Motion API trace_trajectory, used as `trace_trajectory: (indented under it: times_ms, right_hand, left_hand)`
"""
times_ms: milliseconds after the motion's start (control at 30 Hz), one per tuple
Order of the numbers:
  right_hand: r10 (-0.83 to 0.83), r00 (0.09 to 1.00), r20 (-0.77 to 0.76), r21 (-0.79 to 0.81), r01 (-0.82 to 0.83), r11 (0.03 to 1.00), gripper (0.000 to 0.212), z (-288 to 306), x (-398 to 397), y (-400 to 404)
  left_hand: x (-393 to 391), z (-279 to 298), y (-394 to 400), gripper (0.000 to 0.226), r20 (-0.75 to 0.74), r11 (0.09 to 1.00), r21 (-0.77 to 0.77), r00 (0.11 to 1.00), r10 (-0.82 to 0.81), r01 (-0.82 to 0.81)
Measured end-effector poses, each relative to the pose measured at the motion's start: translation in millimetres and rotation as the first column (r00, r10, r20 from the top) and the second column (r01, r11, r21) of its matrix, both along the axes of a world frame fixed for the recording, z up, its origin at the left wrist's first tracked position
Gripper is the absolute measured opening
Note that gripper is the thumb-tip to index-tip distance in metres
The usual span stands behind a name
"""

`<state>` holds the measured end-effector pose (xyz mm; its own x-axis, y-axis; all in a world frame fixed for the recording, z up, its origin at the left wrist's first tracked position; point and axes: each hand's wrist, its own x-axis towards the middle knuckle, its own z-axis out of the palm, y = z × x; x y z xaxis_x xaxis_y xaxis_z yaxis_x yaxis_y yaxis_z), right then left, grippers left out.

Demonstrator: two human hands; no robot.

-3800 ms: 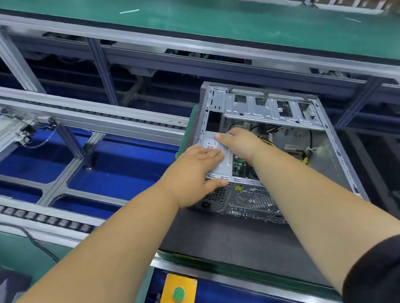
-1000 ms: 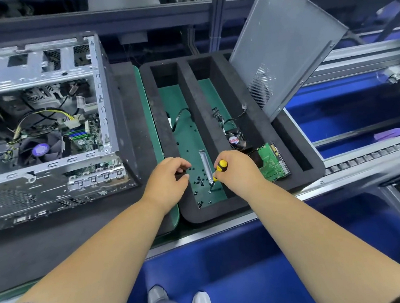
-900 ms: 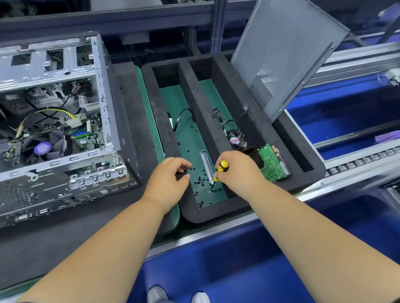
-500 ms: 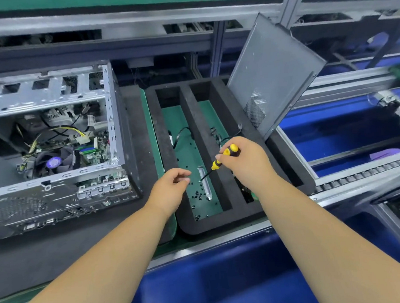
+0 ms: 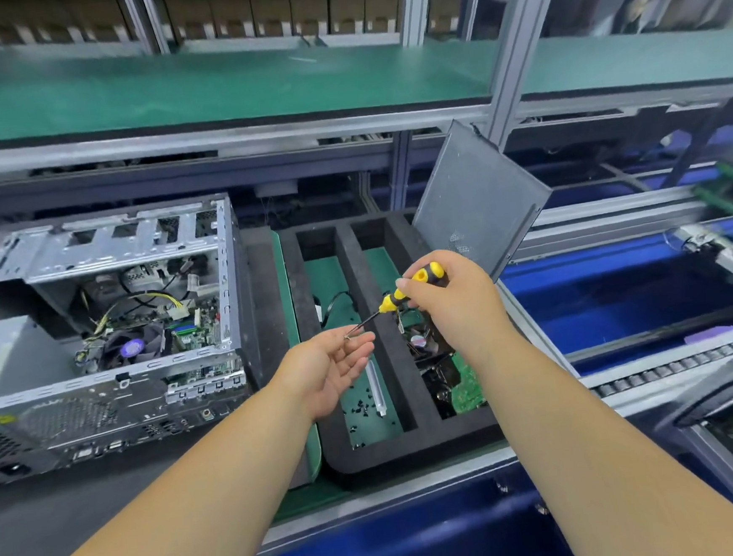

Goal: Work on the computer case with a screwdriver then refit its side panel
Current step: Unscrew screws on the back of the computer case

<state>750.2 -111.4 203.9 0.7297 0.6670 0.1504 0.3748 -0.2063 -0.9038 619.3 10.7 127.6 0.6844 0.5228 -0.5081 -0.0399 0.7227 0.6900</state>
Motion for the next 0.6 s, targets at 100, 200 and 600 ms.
trace_trajectory:
  times_ms: [100, 200, 600]
  right_hand:
    - [0.005, 1.0, -0.03, 0.027, -0.004, 1.0, 0.006, 4.9, -0.8, -2.3]
    - [0.016, 1.0, -0.027, 0.034, -0.015, 0.999, 0.007, 7.7, -4.5, -2.9]
    - [0.061, 0.997, -0.046, 0.128, -0.054, 0.99, 0.007, 16.3, -26.1, 3.6]
  left_hand:
    - [-5.8, 5.6, -1.6, 0.023, -0.017, 0.999, 0.029, 1.0, 0.026, -0.026]
    - [-11.3, 9.5, -1.7, 0.017, -0.02, 0.997, 0.032, 0.998, 0.067, -0.066]
    - [-45.8, 17.7, 1.7, 0.011, 0.014, 0.961, 0.264, 0.997, 0.08, -0.081]
